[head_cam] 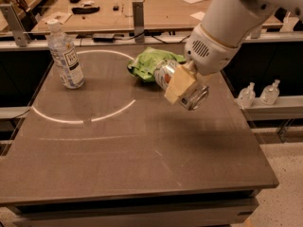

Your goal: Place 7up can upright

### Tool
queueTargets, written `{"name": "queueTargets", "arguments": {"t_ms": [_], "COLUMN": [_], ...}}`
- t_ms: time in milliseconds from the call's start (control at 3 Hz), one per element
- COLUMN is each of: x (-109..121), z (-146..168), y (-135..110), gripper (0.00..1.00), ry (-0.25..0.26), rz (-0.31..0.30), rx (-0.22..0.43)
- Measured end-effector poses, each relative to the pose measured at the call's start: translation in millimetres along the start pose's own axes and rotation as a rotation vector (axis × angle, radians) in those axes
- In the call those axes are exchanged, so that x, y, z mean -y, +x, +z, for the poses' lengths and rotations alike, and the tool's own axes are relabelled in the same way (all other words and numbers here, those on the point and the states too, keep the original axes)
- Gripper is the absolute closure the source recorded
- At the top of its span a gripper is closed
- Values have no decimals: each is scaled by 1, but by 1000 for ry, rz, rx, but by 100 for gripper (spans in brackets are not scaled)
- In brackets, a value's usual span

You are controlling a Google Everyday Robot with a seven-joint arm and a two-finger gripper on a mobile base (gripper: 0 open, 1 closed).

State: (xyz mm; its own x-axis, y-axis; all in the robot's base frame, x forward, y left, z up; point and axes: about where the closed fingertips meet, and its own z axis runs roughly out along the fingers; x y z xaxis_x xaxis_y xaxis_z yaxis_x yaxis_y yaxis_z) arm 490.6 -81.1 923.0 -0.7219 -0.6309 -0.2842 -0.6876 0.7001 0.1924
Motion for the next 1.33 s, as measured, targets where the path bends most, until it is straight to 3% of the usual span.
{"name": "queueTargets", "arguments": {"t_ms": [333, 1000, 1333], "x": [-1, 0, -3], "z": [-21, -30, -36], "y": [0, -4, -6], "gripper": [100, 100, 100], "ry": [-56, -171, -167], "rz": [-59, -161, -224], "rx": [154, 506, 539]}}
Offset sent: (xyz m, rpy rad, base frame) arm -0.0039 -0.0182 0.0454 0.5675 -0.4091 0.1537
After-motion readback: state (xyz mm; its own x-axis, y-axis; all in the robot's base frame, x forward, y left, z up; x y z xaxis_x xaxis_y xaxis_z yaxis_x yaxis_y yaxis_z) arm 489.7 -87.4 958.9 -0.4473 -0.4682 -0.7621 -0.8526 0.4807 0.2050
